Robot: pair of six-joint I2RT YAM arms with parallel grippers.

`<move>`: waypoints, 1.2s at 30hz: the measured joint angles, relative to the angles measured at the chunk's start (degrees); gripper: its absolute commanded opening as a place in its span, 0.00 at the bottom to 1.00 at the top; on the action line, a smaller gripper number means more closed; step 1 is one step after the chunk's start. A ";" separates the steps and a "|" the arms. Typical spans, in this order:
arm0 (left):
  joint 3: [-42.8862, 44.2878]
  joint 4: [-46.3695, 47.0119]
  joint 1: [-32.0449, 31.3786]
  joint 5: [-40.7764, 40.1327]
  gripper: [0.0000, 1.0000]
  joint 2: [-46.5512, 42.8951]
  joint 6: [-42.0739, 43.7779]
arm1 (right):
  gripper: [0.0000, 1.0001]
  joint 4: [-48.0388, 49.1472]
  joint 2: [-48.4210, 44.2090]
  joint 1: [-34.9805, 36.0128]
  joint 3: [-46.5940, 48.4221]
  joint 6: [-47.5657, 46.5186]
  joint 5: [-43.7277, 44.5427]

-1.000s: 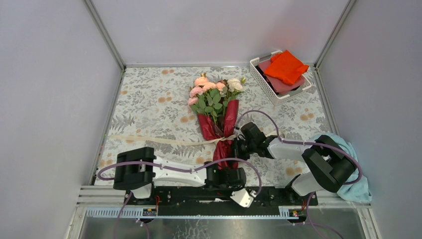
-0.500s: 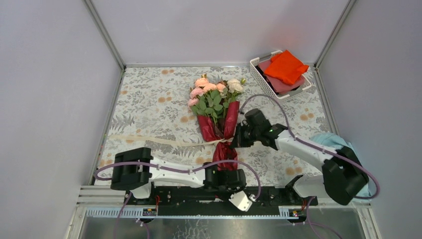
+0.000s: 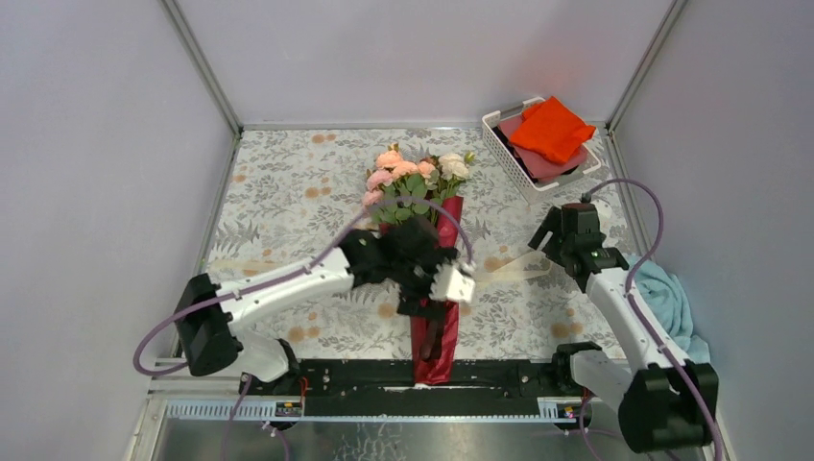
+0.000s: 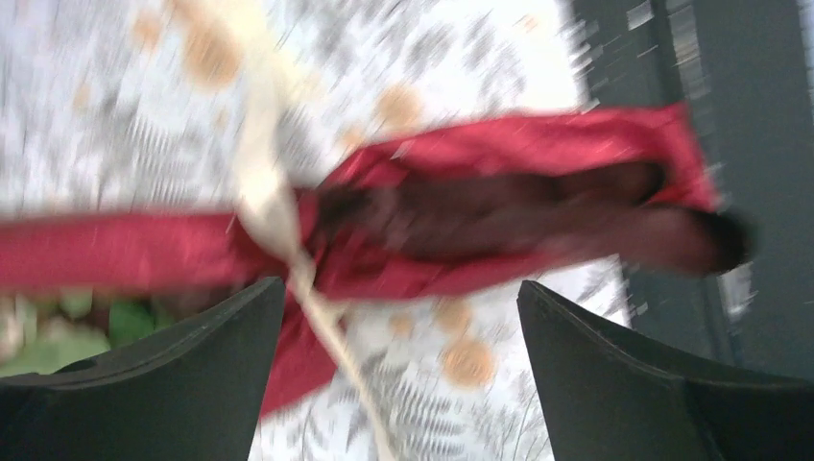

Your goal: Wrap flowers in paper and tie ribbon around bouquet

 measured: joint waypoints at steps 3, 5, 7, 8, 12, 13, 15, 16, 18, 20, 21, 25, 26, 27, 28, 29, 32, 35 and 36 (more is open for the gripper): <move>-3.74 0.83 10.23 -0.04 0.99 -2.78 0.00 | 0.85 0.24 3.43 -4.17 -2.29 0.00 0.72; -8.22 1.36 17.40 -0.33 0.99 -4.66 0.04 | 0.83 0.83 6.67 -5.27 -2.47 -0.20 0.79; -12.17 1.29 22.73 -0.81 0.99 -5.68 0.07 | 0.81 1.95 9.90 -5.88 -2.47 -0.48 0.74; -13.84 1.29 24.70 -0.87 0.99 -5.95 0.09 | 0.80 2.62 11.28 -6.14 -2.49 -0.59 0.63; -18.38 1.68 31.10 -0.79 0.99 -6.08 0.17 | 0.79 4.74 14.34 -6.62 -2.97 -0.96 0.44; -19.19 2.21 32.70 -0.68 0.99 -6.08 0.20 | 0.79 5.16 14.60 -6.78 -3.19 -0.98 0.37; -20.79 4.22 36.04 -0.79 0.99 -5.84 0.20 | 0.79 5.73 14.75 -7.15 -3.50 -1.01 0.37; -21.51 5.35 37.31 -0.96 0.99 -5.49 0.22 | 0.79 6.01 14.75 -7.23 -3.61 -1.01 0.35; -22.49 7.41 38.86 -1.57 0.99 -3.67 0.26 | 0.77 6.86 14.80 -7.30 -3.85 -0.96 -0.28; -22.67 8.55 38.93 -1.64 0.99 -0.90 0.26 | 0.75 7.74 15.06 -7.85 -4.02 -0.92 -1.44; -22.67 8.92 38.91 -1.53 0.99 0.31 0.24 | 0.73 8.17 15.37 -8.24 -4.13 -0.74 -2.14; -22.91 10.21 37.92 -0.55 0.99 3.45 0.09 | 0.64 9.55 17.20 -9.01 -4.81 0.13 -4.33; -23.19 10.82 37.16 -0.63 0.99 3.63 -0.07 | 0.58 9.79 17.68 -9.03 -4.94 0.28 -4.85; -23.65 11.82 35.74 -0.85 0.99 3.74 -0.20 | 0.50 9.99 18.27 -9.03 -5.01 0.44 -5.57; -23.96 12.41 34.84 -0.96 0.99 3.87 -0.31 | 0.40 10.19 18.78 -9.05 -5.03 0.57 -5.92; -24.44 13.42 33.40 -1.64 0.99 4.13 -0.44 | 0.32 10.38 19.21 -9.05 -5.03 0.59 -6.45; -24.46 15.96 31.10 -2.23 0.91 4.76 -1.97 | 0.11 11.17 20.37 -9.05 -5.05 1.11 -7.67; -24.02 17.77 30.29 -1.99 0.52 5.68 -3.89 | 0.00 11.56 20.55 -9.09 -5.05 1.18 -8.55; -23.98 18.53 30.29 -1.95 0.36 5.86 -4.37 | 0.00 11.61 20.55 -9.20 -5.05 1.11 -8.61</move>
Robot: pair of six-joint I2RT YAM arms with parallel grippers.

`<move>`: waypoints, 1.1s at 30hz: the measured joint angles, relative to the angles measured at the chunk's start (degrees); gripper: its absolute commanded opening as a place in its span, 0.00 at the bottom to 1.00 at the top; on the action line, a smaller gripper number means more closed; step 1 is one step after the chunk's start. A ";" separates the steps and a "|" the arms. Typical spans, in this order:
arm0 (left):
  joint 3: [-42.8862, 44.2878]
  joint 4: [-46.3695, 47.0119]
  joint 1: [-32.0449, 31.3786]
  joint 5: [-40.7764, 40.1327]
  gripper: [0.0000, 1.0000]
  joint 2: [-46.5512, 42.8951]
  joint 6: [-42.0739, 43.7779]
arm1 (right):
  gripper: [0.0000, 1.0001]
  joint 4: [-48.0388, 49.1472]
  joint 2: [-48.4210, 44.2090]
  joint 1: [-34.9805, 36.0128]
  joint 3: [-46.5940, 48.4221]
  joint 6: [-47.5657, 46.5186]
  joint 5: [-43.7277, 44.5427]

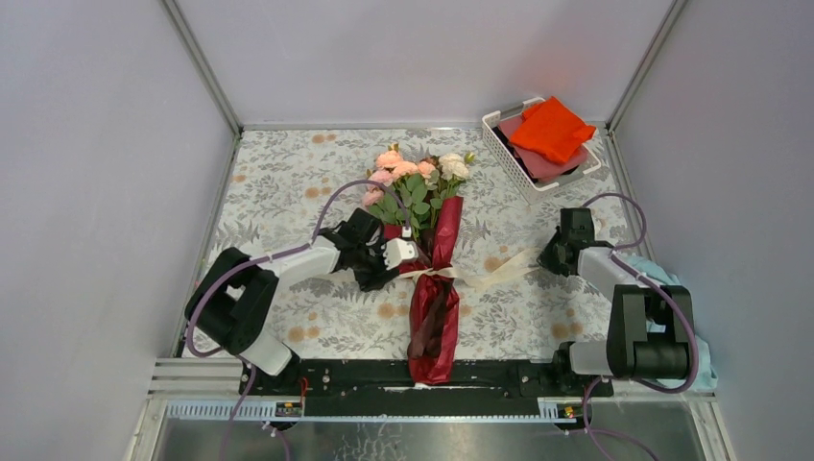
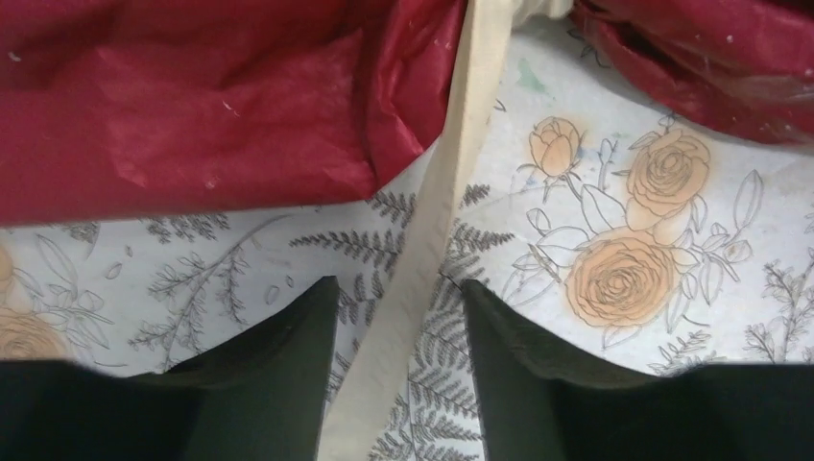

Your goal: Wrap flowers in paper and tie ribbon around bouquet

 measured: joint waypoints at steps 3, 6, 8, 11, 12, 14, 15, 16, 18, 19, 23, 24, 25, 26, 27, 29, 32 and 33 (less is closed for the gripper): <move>-0.04 2.10 -0.04 -0.33 0.00 0.35 -0.35 | 0.00 -0.20 -0.98 -0.94 0.00 -0.17 -0.37; -0.55 4.11 0.11 -2.36 0.00 0.22 -0.79 | 0.00 -0.63 -4.96 -3.52 0.09 -0.59 -0.44; -1.05 5.09 0.98 -3.28 0.00 -0.13 -0.85 | 0.00 -0.94 -8.63 -6.05 0.35 -0.81 -0.39; -1.92 6.01 4.33 -4.76 0.00 -0.90 -1.05 | 0.00 -0.72 -14.49 -12.02 0.57 -0.90 -0.70; -2.62 6.67 5.77 -5.16 0.00 -1.38 -1.09 | 0.00 -0.76 -16.24 -14.73 0.55 -0.68 -1.62; -3.93 7.93 7.15 -5.31 0.00 -2.36 -1.09 | 0.00 -0.63 -18.49 -19.17 0.09 0.04 -3.76; -4.90 8.87 7.54 -5.35 0.00 -3.04 -1.07 | 0.00 -0.37 -19.41 -21.55 -0.59 0.57 -5.18; -5.66 9.64 7.85 -5.38 0.00 -3.56 -1.03 | 0.00 -0.13 -20.17 -24.46 -1.70 1.25 -7.28; -7.19 11.67 8.79 -5.29 0.00 -4.46 -0.96 | 0.00 -0.17 -20.35 -28.35 -3.74 2.49 -10.16; -7.96 12.79 9.66 -5.27 0.00 -4.81 -0.85 | 0.00 -0.28 -20.13 -29.99 -4.92 3.08 -11.76; -9.40 16.13 14.12 -4.87 0.00 -5.09 -0.33 | 0.00 -1.16 -18.29 -32.22 -7.61 4.74 -16.50; -9.51 16.48 15.04 -4.74 0.00 -5.03 -0.20 | 0.00 -1.22 -17.97 -32.22 -7.85 4.96 -17.40; -9.57 16.72 15.87 -4.50 0.00 -4.98 -0.09 | 0.00 -1.20 -17.75 -32.22 -8.00 5.09 -18.14; -9.60 16.85 16.55 -4.20 0.00 -4.96 0.11 | 0.00 -1.20 -17.70 -32.24 -8.07 5.20 -18.95; -9.66 16.92 16.92 -3.91 0.00 -4.96 0.26 | 0.00 -1.16 -17.70 -32.26 -8.07 5.29 -19.23; -9.75 16.98 17.20 -3.56 0.00 -5.03 0.50 | 0.00 -1.03 -17.70 -32.26 -8.07 5.31 -19.54; -10.14 17.11 17.42 -3.28 0.00 -5.44 0.70 | 0.00 -1.09 -17.79 -32.33 -8.07 5.31 -19.58; -10.29 17.00 17.51 -3.17 0.00 -5.68 0.70 | 0.00 -1.14 -17.86 -32.33 -8.07 5.29 -19.58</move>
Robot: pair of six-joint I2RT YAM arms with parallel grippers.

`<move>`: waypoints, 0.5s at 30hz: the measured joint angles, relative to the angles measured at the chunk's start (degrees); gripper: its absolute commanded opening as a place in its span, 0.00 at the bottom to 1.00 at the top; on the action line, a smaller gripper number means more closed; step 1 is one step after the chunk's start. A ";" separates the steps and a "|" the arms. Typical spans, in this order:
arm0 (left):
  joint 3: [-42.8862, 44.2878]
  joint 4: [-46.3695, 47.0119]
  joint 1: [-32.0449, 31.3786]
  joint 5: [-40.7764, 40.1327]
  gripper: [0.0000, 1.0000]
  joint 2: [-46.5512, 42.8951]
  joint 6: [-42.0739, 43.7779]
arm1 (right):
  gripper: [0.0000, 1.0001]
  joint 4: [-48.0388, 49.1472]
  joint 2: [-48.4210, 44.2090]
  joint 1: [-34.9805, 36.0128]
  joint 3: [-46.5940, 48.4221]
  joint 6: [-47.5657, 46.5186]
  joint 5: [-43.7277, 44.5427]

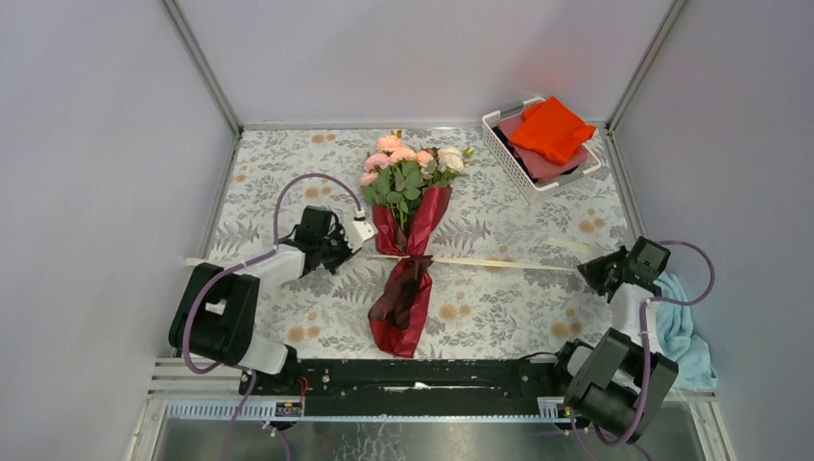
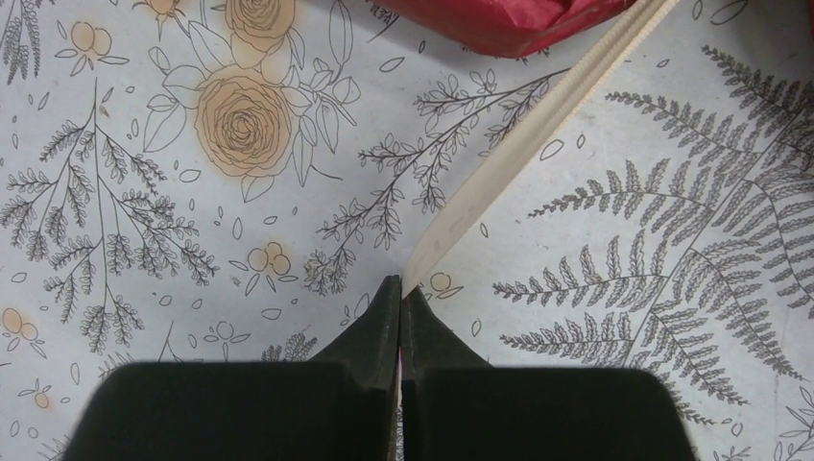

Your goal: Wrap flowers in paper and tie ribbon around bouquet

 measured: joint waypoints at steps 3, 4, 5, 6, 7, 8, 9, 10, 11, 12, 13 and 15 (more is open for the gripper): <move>-0.15 -0.96 0.17 0.42 0.00 -0.55 0.00 | 0.00 0.04 -0.48 -0.07 0.00 -0.20 -0.59; -0.13 -1.46 0.22 0.57 0.00 -0.72 0.00 | 0.00 0.09 -0.70 -0.13 0.00 -0.31 -0.98; 0.02 -2.49 0.28 0.87 0.00 -1.03 -0.02 | 0.00 0.15 -0.98 -0.22 0.02 -0.50 -1.42; 0.22 -3.91 0.33 1.31 0.00 -1.36 -0.07 | 0.00 0.17 -1.18 -0.26 0.04 -0.79 -1.68; 0.46 -5.84 0.35 1.81 0.00 -1.79 -0.15 | 0.00 0.13 -1.40 -0.26 0.09 -1.18 -1.84; 0.66 -7.26 0.37 2.14 0.00 -2.12 -0.24 | 0.00 -0.07 -1.68 -0.26 0.17 -1.46 -1.90; 1.11 -9.16 0.44 2.60 0.00 -2.40 -0.42 | 0.00 -0.07 -2.05 -0.26 0.22 -1.73 -2.03; 1.60 -10.86 0.48 3.06 0.00 -2.73 -0.55 | 0.00 -0.15 -2.58 -0.26 0.33 -2.01 -2.14; 2.36 -12.98 0.50 3.54 0.00 -3.17 -0.74 | 0.00 -0.20 -3.02 -0.22 0.50 -2.27 -2.27; 2.99 -14.62 0.48 3.96 0.00 -3.65 -1.01 | 0.00 -0.24 -3.39 0.31 0.94 -2.71 -2.12; 3.96 -17.09 0.31 4.28 0.00 -4.37 -1.33 | 0.00 -0.04 -3.50 1.14 1.42 -3.13 -1.86; 5.95 -21.53 -0.87 4.33 0.00 -6.01 -1.77 | 0.00 0.55 -3.37 5.22 3.13 -4.61 0.15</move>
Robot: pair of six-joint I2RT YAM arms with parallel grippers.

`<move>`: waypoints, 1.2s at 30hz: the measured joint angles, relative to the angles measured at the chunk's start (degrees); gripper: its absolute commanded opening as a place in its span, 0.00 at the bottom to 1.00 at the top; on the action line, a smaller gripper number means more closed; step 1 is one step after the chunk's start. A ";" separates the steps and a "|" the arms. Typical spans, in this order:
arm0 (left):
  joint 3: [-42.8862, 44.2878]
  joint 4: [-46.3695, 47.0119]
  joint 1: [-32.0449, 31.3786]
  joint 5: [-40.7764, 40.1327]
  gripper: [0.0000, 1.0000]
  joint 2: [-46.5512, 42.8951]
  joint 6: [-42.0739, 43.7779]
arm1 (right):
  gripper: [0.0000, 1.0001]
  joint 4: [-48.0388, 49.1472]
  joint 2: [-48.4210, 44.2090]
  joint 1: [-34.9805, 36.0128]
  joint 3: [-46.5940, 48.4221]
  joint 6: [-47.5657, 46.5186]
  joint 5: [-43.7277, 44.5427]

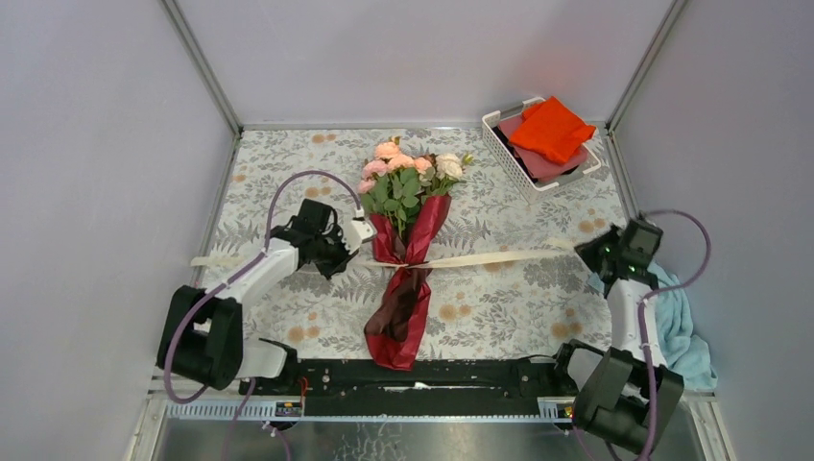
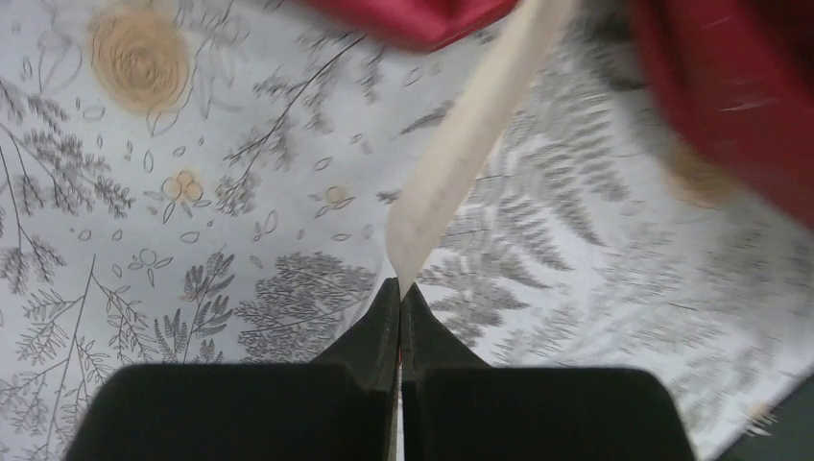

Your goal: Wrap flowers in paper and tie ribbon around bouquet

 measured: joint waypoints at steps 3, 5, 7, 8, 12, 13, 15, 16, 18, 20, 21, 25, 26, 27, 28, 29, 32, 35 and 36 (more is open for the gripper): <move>4.33 -7.39 -4.50 -0.04 0.00 -3.45 -1.46 | 0.00 1.11 1.18 10.62 4.20 -2.95 3.17; 8.24 -10.86 -8.72 0.74 0.00 -5.51 -2.91 | 0.00 1.66 2.45 18.58 6.97 -4.37 3.91; 12.81 -13.60 -12.79 2.21 0.00 -6.54 -4.66 | 0.00 2.14 3.54 25.11 8.39 -4.85 4.15; 15.34 -14.75 -14.95 3.17 0.00 -6.56 -5.49 | 0.01 2.27 3.96 28.85 8.48 -4.79 4.50; 20.22 -17.66 -19.63 5.27 0.00 -5.03 -8.09 | 0.30 1.01 6.99 41.62 8.31 -4.09 5.64; 21.55 -18.86 -20.65 5.64 0.00 -3.96 -8.81 | 0.40 0.15 8.28 44.19 8.31 -3.89 5.68; 23.52 -20.22 -21.59 6.49 0.00 -2.25 -9.84 | 0.57 -2.75 11.41 48.19 8.52 -3.82 5.57; 24.83 -20.98 -21.90 7.04 0.00 -1.38 -10.34 | 0.65 -4.79 12.74 49.29 8.83 -4.17 5.77; 27.04 -21.33 -22.08 8.07 0.00 -0.57 -11.19 | 0.70 -8.74 13.73 50.45 9.35 -4.96 6.29; 28.17 -21.00 -22.08 8.98 0.00 -0.74 -12.07 | 0.71 -10.45 12.35 51.01 9.79 -5.73 6.64; 28.24 -20.72 -22.05 9.27 0.00 -0.92 -12.48 | 0.71 -10.29 10.78 51.28 9.88 -6.14 6.62; 28.17 -19.87 -22.08 11.06 0.00 -0.98 -14.43 | 0.71 -3.15 1.77 54.18 9.40 -8.17 2.82; 28.09 -19.43 -22.08 11.87 0.00 -0.79 -14.91 | 0.70 2.71 -0.59 55.58 8.22 -8.66 -0.15; 28.06 -19.04 -22.08 12.41 0.00 -0.48 -15.21 | 0.70 7.10 -1.97 56.68 6.95 -8.76 -2.38; 28.06 -18.60 -22.08 12.98 0.00 -0.07 -15.50 | 0.69 13.27 -3.13 57.88 4.90 -8.85 -4.83; 28.06 -18.14 -22.08 13.35 0.00 0.37 -15.82 | 0.69 18.56 -3.69 58.97 2.78 -8.90 -6.82; 27.98 -16.76 -22.08 14.73 0.00 1.64 -16.68 | 0.62 30.93 -1.55 62.12 -1.92 -9.55 -10.84; 27.54 -15.87 -22.08 16.70 0.00 2.01 -16.92 | 0.55 38.29 3.54 64.67 -2.43 -12.28 -13.81; 27.43 -15.76 -22.08 17.09 0.00 2.01 -16.92 | 0.54 40.33 5.11 65.29 -2.38 -13.57 -15.10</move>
